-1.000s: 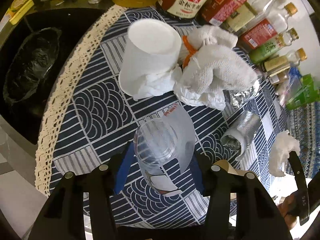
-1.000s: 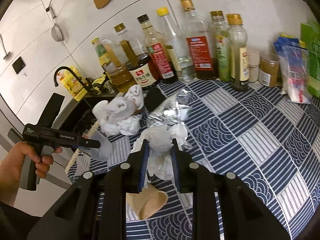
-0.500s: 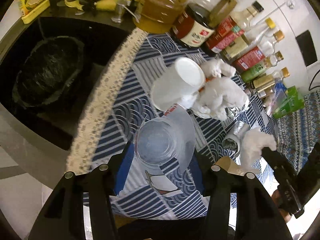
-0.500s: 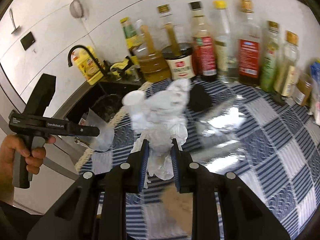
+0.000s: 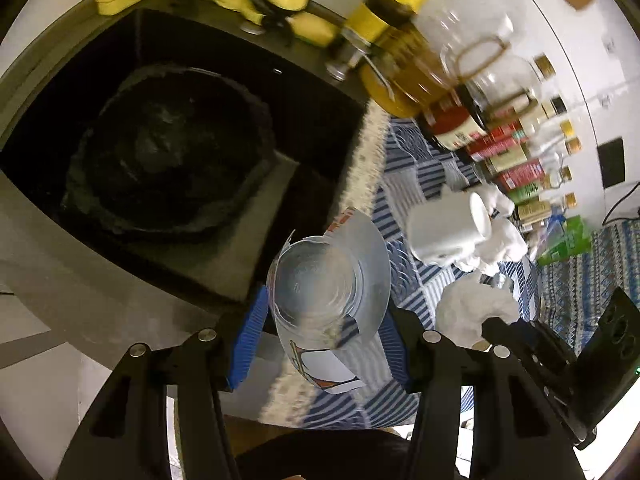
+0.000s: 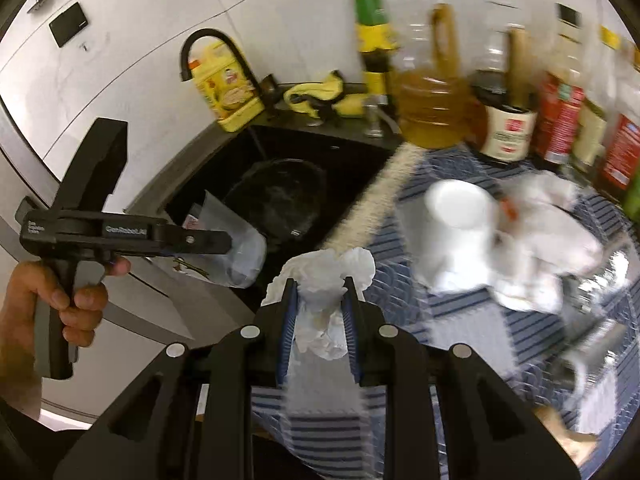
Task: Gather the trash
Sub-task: 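Carry tissue and plastic cup over the black trash bin and open both grippers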
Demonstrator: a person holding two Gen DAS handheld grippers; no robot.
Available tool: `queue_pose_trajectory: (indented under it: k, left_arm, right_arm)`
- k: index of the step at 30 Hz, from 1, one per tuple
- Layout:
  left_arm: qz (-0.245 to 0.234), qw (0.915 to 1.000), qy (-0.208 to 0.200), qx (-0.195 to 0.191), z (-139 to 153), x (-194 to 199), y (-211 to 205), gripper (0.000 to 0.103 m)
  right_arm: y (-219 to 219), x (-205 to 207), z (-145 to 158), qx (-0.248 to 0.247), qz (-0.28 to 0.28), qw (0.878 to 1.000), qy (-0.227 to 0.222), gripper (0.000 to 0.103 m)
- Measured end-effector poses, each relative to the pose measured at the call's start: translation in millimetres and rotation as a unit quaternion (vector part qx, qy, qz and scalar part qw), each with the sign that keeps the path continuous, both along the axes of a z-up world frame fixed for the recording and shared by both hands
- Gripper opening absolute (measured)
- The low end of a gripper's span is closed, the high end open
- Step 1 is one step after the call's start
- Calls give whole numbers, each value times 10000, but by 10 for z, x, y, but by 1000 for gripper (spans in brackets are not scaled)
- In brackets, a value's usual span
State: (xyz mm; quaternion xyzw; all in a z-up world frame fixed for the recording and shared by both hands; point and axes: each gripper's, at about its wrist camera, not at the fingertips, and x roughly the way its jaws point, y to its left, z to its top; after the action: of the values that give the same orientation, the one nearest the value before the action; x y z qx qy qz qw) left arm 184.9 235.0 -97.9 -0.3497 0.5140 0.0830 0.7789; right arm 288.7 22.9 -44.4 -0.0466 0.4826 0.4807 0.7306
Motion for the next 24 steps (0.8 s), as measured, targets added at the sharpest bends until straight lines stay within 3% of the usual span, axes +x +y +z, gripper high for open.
queue_pose_trajectory:
  k: [10, 19, 24]
  left_arm:
    - [74, 9996, -249, 96, 109, -244, 994, 54]
    - [184, 9980, -570, 224, 254, -236, 1717, 54]
    - [136, 9978, -634, 149, 153, -93, 1965, 54]
  right_arm:
    - [1218, -167, 116, 107, -44, 9999, -31, 24]
    - [1817, -12, 229, 202, -284, 9993, -149, 25]
    - [2108, 208, 152, 38, -357, 9993, -98, 26]
